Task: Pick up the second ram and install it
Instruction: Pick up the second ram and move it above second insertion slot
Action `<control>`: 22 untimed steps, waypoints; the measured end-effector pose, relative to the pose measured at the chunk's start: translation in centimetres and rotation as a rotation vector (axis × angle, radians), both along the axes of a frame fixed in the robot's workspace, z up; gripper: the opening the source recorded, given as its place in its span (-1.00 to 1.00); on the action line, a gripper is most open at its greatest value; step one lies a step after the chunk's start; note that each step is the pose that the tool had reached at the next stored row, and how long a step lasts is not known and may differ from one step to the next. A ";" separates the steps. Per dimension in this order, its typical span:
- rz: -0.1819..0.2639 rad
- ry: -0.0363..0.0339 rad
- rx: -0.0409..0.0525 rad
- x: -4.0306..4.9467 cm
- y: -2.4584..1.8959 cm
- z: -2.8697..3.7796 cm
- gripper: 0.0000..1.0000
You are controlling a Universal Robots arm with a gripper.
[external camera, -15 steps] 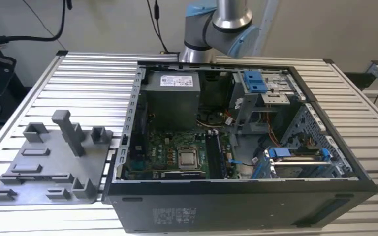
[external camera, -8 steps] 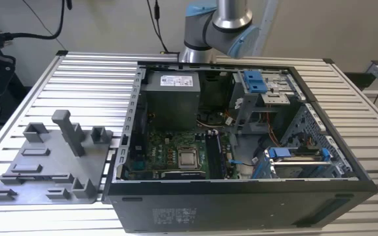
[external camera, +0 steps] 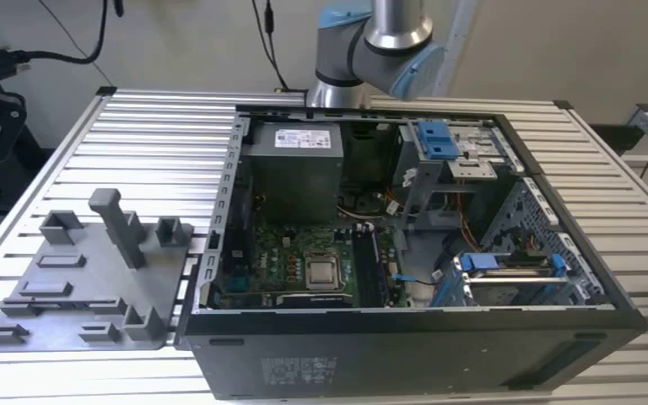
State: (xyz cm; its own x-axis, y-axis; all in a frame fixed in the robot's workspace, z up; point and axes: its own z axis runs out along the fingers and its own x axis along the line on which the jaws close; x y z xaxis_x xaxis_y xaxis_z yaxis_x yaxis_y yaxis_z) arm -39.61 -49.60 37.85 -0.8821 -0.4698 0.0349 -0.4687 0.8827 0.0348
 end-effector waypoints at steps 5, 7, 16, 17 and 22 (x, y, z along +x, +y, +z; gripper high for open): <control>0.086 0.0000 -0.0035 -0.02 0.02 0.00 -0.79; 0.104 0.0000 -0.0043 -0.03 0.04 0.01 -0.79; 0.136 -0.0028 -0.0045 -0.03 0.04 0.01 -0.79; 0.147 -0.0029 -0.0047 -0.03 0.04 0.00 -0.79; 0.205 -0.0034 -0.0052 -0.03 0.04 -0.01 -0.79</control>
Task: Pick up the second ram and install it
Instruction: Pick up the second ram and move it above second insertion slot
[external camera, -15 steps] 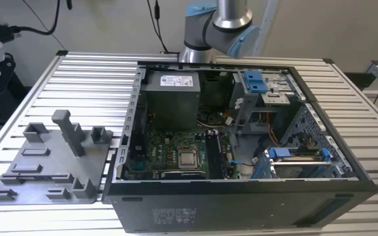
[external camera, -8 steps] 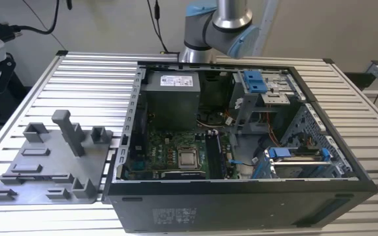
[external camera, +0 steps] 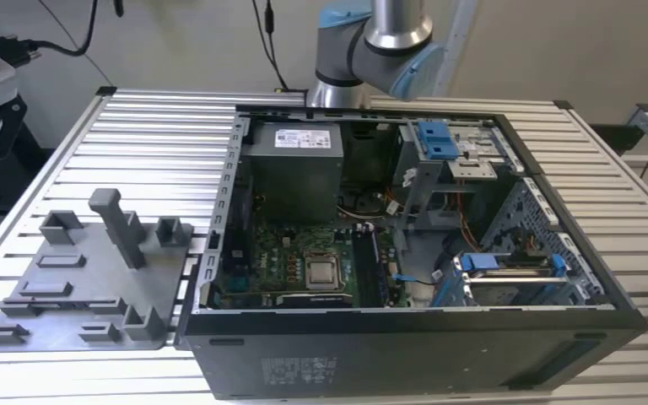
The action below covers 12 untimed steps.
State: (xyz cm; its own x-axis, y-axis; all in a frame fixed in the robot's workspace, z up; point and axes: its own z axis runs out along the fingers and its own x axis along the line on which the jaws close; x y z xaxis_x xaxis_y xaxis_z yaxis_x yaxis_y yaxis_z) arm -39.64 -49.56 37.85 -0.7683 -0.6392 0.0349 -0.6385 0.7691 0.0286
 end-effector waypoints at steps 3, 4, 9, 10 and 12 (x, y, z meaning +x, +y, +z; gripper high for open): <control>0.037 -0.0005 -0.0008 0.00 0.01 -0.01 -0.79; 0.049 -0.0007 -0.0010 -0.01 0.01 -0.02 -0.79; 0.108 -0.0031 -0.0038 -0.01 0.02 -0.07 -0.79; 0.119 -0.0031 -0.0039 -0.01 0.02 -0.08 -0.79; 0.141 -0.0037 -0.0045 -0.01 0.03 -0.11 -0.79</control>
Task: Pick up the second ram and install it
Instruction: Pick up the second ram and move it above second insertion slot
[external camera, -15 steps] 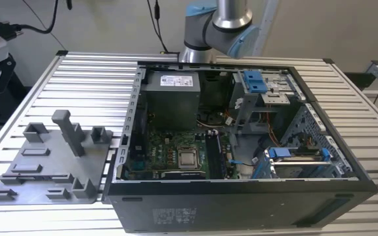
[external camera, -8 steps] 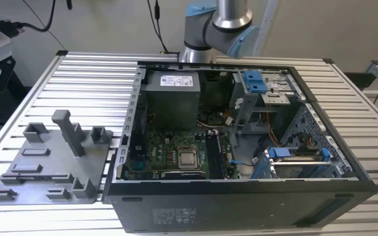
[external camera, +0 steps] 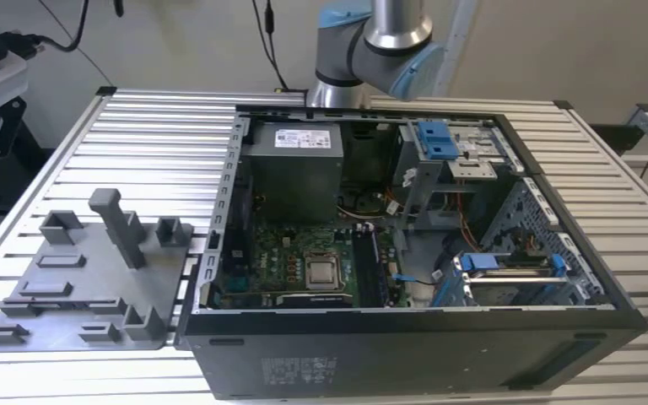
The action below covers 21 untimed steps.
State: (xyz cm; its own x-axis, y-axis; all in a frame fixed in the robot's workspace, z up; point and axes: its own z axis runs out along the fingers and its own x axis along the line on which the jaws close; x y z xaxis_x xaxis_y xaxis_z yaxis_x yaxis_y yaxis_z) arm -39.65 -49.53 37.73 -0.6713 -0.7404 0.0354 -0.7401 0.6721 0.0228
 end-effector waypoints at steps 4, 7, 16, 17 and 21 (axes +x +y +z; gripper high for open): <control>0.055 -0.0003 -0.0024 0.00 0.01 -0.05 -0.79; 0.097 -0.0009 -0.0036 0.00 0.01 -0.10 -0.79; 0.242 -0.0020 -0.0038 0.00 0.03 -0.33 -0.79; 0.258 -0.0026 -0.0039 0.00 0.05 -0.38 -0.79; 0.326 -0.0069 -0.0043 0.00 0.06 -0.58 -0.79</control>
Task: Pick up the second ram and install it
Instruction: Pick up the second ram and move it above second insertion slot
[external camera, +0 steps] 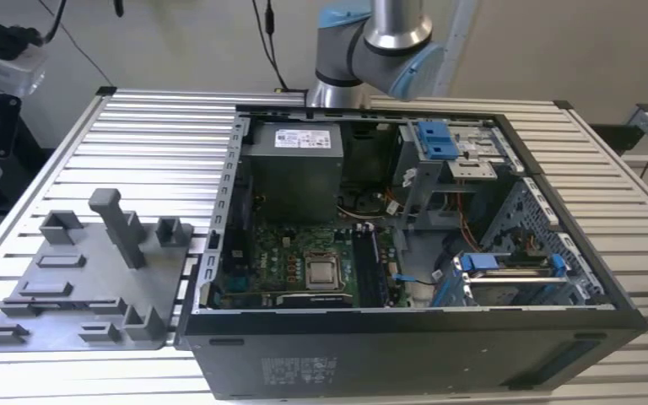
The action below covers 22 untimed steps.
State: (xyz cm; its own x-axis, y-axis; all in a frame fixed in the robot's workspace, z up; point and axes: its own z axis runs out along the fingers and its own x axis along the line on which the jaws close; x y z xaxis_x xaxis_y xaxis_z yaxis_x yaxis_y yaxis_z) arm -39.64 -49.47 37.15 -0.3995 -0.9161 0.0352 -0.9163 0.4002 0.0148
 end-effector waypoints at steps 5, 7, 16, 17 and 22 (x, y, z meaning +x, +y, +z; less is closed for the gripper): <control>0.070 -0.0093 -0.0001 0.00 0.01 -0.34 -0.79; 0.097 -0.0134 -0.0002 0.00 0.01 -0.49 -0.79; 0.212 -0.0152 0.0008 -0.09 0.06 -0.83 -0.79; 0.222 -0.0153 0.0016 -0.09 0.06 -0.85 -0.79; 0.266 -0.0166 0.0139 -0.12 0.07 -0.90 -0.79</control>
State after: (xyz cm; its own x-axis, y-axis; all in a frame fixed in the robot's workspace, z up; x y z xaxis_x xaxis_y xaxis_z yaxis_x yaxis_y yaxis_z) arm -39.76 -49.40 36.26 -0.1448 -0.9893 0.0173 -0.9895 0.1448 0.0026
